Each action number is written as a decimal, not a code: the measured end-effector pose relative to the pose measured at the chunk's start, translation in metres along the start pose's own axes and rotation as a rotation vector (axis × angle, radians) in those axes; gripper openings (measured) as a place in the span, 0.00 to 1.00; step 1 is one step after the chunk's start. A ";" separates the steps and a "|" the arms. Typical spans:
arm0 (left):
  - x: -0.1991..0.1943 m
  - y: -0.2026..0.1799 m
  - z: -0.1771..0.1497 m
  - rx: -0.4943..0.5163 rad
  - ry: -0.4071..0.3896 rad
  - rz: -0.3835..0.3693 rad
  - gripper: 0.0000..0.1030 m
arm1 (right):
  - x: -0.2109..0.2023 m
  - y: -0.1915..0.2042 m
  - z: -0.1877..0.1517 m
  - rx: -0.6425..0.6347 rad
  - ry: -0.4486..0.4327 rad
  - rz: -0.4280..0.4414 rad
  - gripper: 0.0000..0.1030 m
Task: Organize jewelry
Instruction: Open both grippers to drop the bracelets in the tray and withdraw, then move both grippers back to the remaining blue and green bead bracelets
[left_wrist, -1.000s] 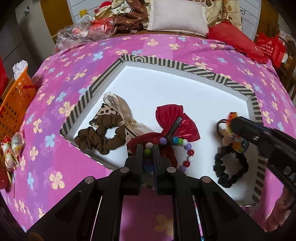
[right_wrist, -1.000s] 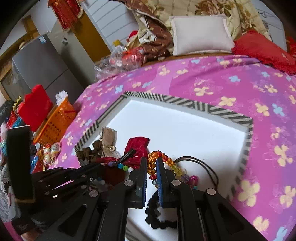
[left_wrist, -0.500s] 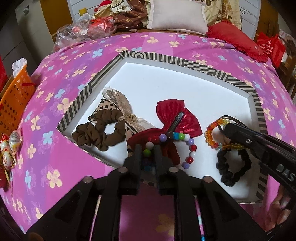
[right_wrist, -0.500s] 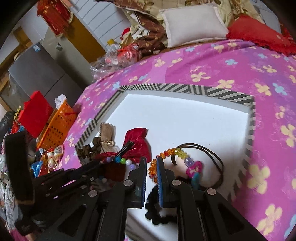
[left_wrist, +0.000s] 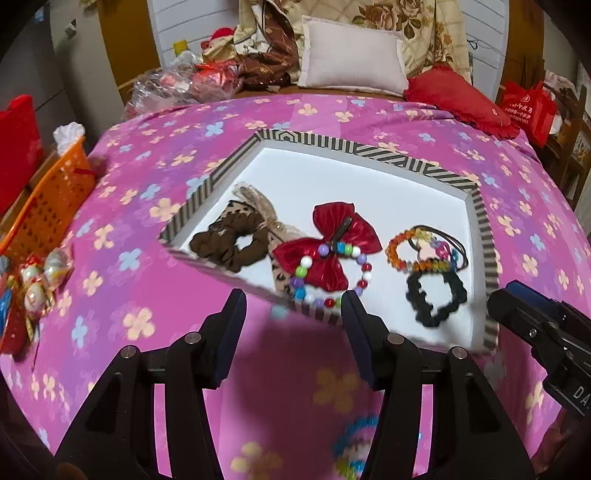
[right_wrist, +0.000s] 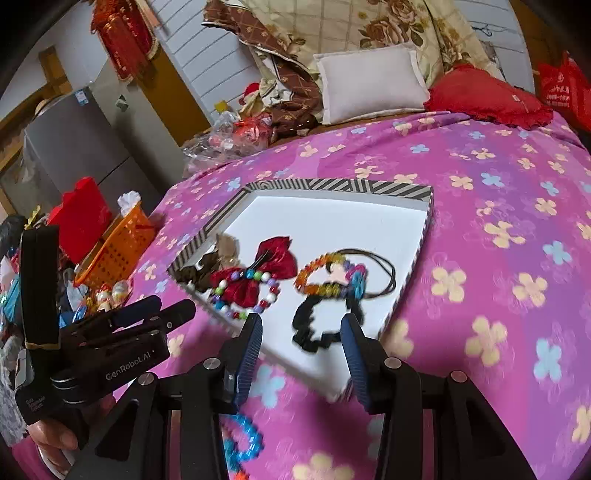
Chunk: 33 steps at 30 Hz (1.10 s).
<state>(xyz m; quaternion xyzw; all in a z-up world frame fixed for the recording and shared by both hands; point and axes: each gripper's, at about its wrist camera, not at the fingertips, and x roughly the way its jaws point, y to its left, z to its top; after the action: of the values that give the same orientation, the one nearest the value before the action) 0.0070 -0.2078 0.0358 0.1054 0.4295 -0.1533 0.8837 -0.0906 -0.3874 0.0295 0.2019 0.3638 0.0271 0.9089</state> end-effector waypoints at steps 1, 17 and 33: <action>-0.003 0.001 -0.003 0.000 -0.005 0.003 0.52 | -0.003 0.002 -0.003 0.000 -0.004 -0.003 0.41; -0.063 0.016 -0.070 -0.042 -0.060 0.028 0.52 | -0.047 0.050 -0.054 -0.087 -0.023 -0.059 0.42; -0.086 0.017 -0.098 -0.061 -0.072 0.022 0.52 | -0.069 0.064 -0.072 -0.097 -0.035 -0.051 0.47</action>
<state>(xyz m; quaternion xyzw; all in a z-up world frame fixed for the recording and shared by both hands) -0.1085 -0.1455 0.0451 0.0776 0.4006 -0.1339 0.9031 -0.1834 -0.3176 0.0523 0.1487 0.3512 0.0183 0.9242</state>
